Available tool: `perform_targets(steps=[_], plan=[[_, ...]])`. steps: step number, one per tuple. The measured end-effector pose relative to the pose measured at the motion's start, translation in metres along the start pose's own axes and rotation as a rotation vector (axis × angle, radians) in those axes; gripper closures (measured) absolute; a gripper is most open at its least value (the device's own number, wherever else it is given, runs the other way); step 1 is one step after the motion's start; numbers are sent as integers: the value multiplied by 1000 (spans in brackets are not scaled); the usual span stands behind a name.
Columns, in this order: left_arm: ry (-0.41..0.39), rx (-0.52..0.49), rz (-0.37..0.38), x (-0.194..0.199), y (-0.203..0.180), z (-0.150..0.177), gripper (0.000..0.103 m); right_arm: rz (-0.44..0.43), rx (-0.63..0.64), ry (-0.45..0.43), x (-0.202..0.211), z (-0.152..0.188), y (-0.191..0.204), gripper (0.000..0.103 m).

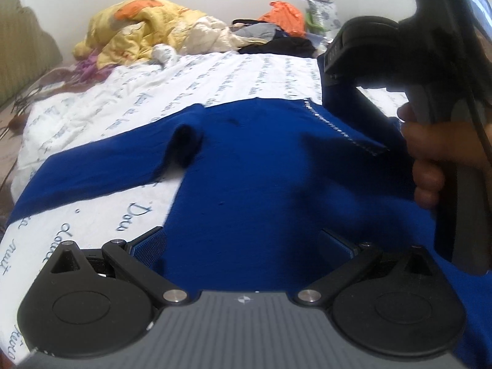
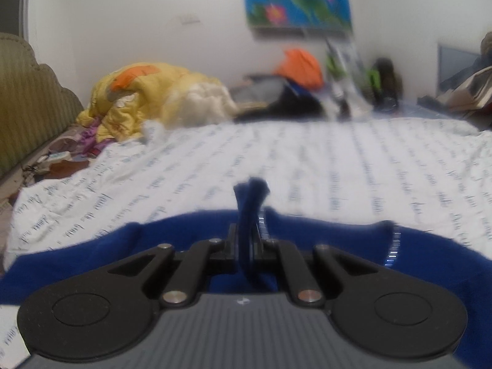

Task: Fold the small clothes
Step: 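Lift the held sleeve and fold it across the sweater body, release, then reach the left tool to the other sleeve and close on it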

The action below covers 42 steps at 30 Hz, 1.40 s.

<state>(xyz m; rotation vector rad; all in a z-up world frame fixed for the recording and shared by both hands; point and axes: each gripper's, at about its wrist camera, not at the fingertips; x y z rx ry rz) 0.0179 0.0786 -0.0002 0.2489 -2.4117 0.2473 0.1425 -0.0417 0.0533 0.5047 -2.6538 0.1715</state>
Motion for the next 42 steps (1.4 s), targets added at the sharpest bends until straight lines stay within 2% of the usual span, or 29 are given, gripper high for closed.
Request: perform_targets(steps=[5, 11, 16, 19, 20, 21, 23, 25, 29, 33, 35, 37, 41, 42], plan=[[-3, 29, -17, 2, 14, -3, 0, -48, 6, 46, -17, 0, 16, 97], [2, 53, -21, 2, 26, -6, 0, -136, -86, 162, -39, 22, 10, 96], [1, 78, -33, 3, 36, -9, 0, -211, -123, 211, -47, 30, 6, 91], [-3, 91, -68, 3, 42, -12, 0, -294, -179, 217, -44, 30, -2, 65], [-5, 95, -75, 2, 45, -14, 0, -323, -202, 204, -41, 29, -5, 46], [-5, 104, -86, 2, 49, -15, 0, -352, -222, 183, -37, 28, -8, 31], [-4, 125, -100, 1, 58, -17, 0, -395, -253, 152, -29, 27, -12, 30], [-10, 159, -117, 1, 71, -20, 0, -394, -273, 171, -26, 27, -14, 30], [-7, 260, -139, 2, 99, -26, 0, -381, -253, 280, -35, 36, -9, 31], [-3, 365, -130, 3, 135, -35, 0, -346, -225, 223, -18, 32, -9, 31], [-6, 458, -111, 3, 158, -39, 0, -331, -180, 187, -1, 28, -9, 31], [-11, 578, -51, 2, 182, -41, 0, -297, -100, 149, 19, 28, -5, 31], [27, 863, 151, -12, 226, -37, 2, -237, 17, 96, 50, 34, -3, 31], [13, 905, 178, -13, 230, -36, 3, -234, 26, 86, 55, 36, -3, 31]])
Point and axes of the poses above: each gripper's, at about its wrist camera, not at the fingertips, and x roughly against the way its jaws point, y to its left, z to its underside, and after that the axes turned 9 degrees about x, right-handed
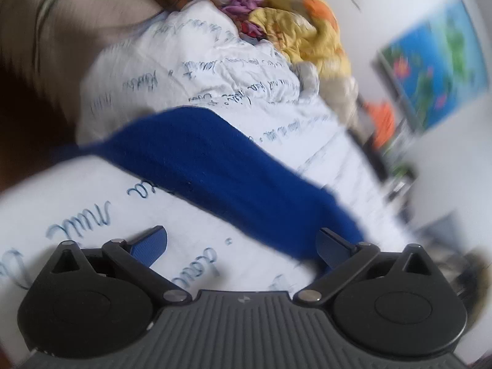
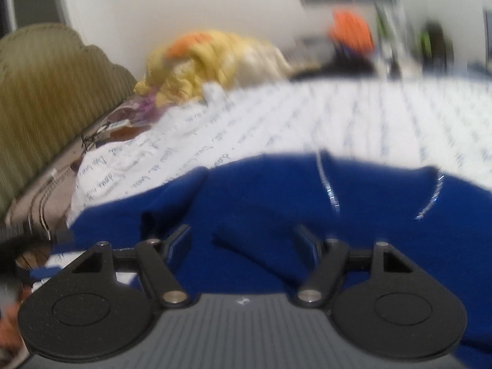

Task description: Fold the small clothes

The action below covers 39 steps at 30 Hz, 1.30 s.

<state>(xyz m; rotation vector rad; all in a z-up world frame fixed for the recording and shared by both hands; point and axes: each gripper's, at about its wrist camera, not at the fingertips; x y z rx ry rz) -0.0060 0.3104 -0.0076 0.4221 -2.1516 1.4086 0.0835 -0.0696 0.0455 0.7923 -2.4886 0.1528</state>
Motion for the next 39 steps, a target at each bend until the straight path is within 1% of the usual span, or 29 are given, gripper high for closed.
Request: perform_targets(steps=[3, 5, 7, 8, 9, 10, 11, 12, 13, 14, 15, 16, 18, 19, 21, 22, 23, 25, 27, 29, 30, 32, 33, 34, 35, 36, 37, 38, 39], plan=[[-19, 98, 74, -1, 7, -9, 6, 8, -1, -24, 12, 4, -1, 31], [-16, 176, 122, -4, 14, -11, 10, 29, -5, -38, 19, 5, -2, 31], [-14, 264, 172, -11, 23, -16, 19, 59, 5, -56, 25, 7, -2, 31], [-23, 293, 191, -14, 26, -19, 28, 71, 11, -64, 29, 9, -3, 31], [-26, 320, 201, -17, 29, -23, 38, 78, 16, -69, 32, 10, -3, 30], [-29, 349, 198, -19, 32, -26, 45, 80, 18, -70, 35, 11, -5, 29], [-36, 370, 184, -22, 34, -30, 59, 81, 16, -69, 38, 12, -7, 28], [-49, 393, 161, -23, 37, -33, 69, 83, 13, -68, 40, 14, -10, 28], [-66, 420, 141, -25, 40, -36, 73, 87, 11, -66, 43, 16, -12, 28], [-82, 445, 126, -25, 42, -38, 81, 93, 10, -64, 47, 18, -15, 28], [-95, 472, 107, -27, 44, -40, 94, 102, 9, -64, 51, 21, -19, 27], [-101, 485, 81, -28, 44, -40, 99, 116, 5, -65, 55, 24, -23, 26], [-130, 482, 43, -29, 38, -40, 100, 161, -18, -62, 63, 31, -32, 26], [-152, 461, 19, -28, 31, -38, 100, 180, -36, -61, 66, 34, -37, 26], [-221, 366, -38, -22, 10, -35, 100, 199, -78, -69, 75, 40, -48, 25], [-257, 290, -64, -20, -6, -33, 100, 203, -99, -76, 80, 42, -54, 25], [-290, 189, -86, -18, -26, -30, 100, 206, -113, -83, 84, 45, -60, 25], [-337, -5, -105, -15, -67, -19, 100, 229, -135, -98, 91, 48, -69, 25], [-364, -249, -98, -15, -119, 3, 100, 250, -164, -111, 95, 51, -78, 25], [-369, -533, -65, -16, -169, 40, 100, 261, -210, -127, 99, 54, -88, 25], [-344, -711, -30, -18, -193, 67, 100, 267, -233, -132, 101, 56, -93, 25], [-252, -1033, 56, -23, -222, 123, 98, 276, -266, -137, 102, 58, -100, 25], [-210, -1179, 88, -24, -227, 155, 90, 279, -276, -137, 102, 58, -103, 25], [-176, -1298, 101, -25, -226, 185, 84, 281, -281, -136, 103, 59, -106, 25], [-144, -1371, 117, -26, -223, 206, 76, 282, -281, -133, 102, 59, -108, 25], [-94, -1447, 133, -27, -215, 229, 63, 284, -278, -129, 101, 59, -109, 25], [-57, -1507, 141, -28, -205, 248, 56, 288, -276, -124, 101, 60, -110, 25], [-42, -1541, 146, -29, -196, 260, 43, 290, -273, -116, 100, 59, -112, 25], [-32, -1577, 154, -29, -185, 270, 35, 288, -269, -107, 98, 59, -113, 25]])
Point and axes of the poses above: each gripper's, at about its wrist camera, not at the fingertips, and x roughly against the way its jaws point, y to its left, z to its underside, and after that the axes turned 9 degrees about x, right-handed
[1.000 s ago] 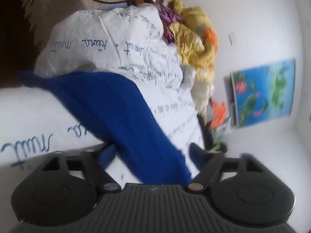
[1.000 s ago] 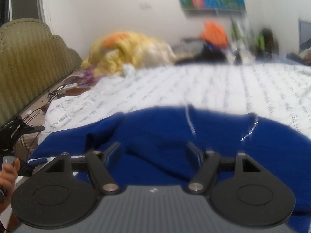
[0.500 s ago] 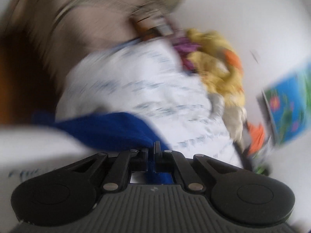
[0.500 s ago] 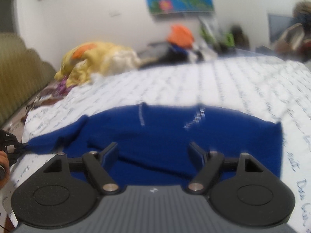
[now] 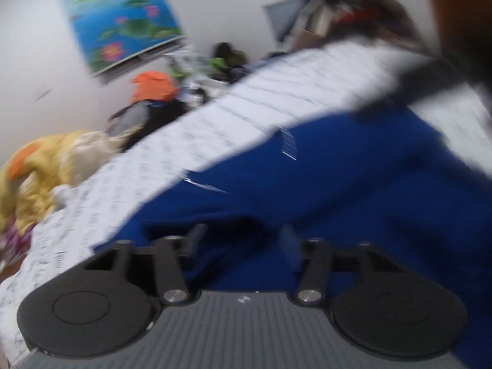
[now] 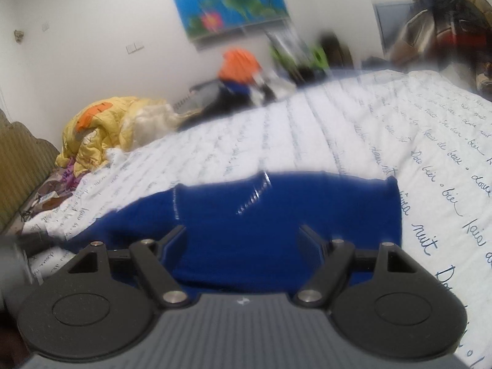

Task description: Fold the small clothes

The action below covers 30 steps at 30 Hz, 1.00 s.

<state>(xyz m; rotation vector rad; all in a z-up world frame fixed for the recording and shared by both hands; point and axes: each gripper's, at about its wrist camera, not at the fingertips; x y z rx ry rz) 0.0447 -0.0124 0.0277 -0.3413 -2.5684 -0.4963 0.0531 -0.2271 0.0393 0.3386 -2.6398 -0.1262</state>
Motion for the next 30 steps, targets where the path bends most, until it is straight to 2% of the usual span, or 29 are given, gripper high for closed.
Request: perform_targets(steps=[3, 6, 8, 10, 12, 14, 17, 21, 26, 28, 29, 30], plan=[[11, -65, 5, 3, -10, 27, 27, -6, 15, 24, -8, -3, 3, 25], [-17, -27, 9, 14, 9, 39, 17, -45, 31, 43, -18, -7, 12, 25], [-35, 58, -24, 24, 29, 39, 15, -58, 75, 53, -27, -10, 24, 25], [-60, 179, -95, 29, 57, 38, 12, -48, 152, 61, -38, -12, 43, 25], [-75, 318, -219, 28, 89, 40, 9, -41, 252, 48, -48, -13, 67, 25], [-55, 446, -340, 23, 118, 42, 9, -50, 348, 28, -58, -13, 92, 25], [7, 587, -418, 10, 154, 48, 10, -86, 464, 23, -75, -12, 126, 25], [53, 557, -466, -4, 154, 53, 10, -93, 534, 61, -103, -11, 161, 26], [91, 515, -428, -14, 138, 68, 8, -80, 603, 125, -137, -8, 192, 27], [96, 527, -421, -16, 142, 70, 7, -70, 643, 121, -142, -4, 201, 37], [102, 535, -417, -18, 143, 71, 5, -55, 661, 118, -146, -3, 204, 49], [115, 542, -414, -20, 145, 73, 5, -38, 672, 117, -148, -3, 207, 65]])
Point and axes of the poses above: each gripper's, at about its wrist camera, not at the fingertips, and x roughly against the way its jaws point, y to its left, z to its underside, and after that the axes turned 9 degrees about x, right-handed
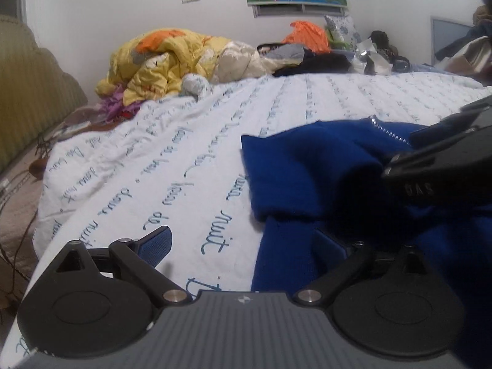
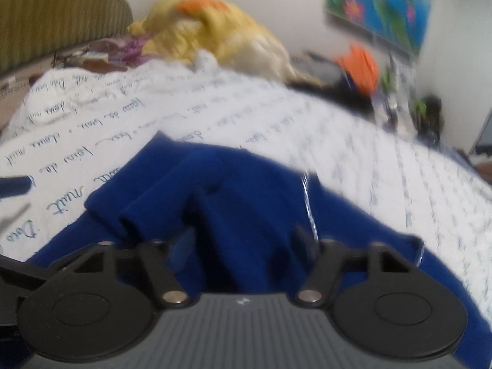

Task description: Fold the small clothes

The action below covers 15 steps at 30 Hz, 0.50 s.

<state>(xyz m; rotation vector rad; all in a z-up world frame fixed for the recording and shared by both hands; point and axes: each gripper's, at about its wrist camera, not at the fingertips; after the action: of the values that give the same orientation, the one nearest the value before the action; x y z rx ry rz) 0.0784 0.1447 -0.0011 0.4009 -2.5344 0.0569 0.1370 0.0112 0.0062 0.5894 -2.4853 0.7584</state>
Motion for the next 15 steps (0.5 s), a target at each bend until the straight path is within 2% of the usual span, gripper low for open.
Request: perform_targets(steps=[3, 4, 8, 15], plan=[[9, 17, 8, -1, 4, 1, 4, -7, -64, -2, -3, 2, -8, 90], [14, 23, 10, -2, 6, 1, 4, -13, -111, -11, -1, 5, -16, 93], [36, 58, 24, -4, 11, 0, 1, -5, -326, -74, 22, 26, -57, 96], [51, 86, 27, -6, 15, 0, 0, 67, -695, -159, 67, 87, -141, 96]])
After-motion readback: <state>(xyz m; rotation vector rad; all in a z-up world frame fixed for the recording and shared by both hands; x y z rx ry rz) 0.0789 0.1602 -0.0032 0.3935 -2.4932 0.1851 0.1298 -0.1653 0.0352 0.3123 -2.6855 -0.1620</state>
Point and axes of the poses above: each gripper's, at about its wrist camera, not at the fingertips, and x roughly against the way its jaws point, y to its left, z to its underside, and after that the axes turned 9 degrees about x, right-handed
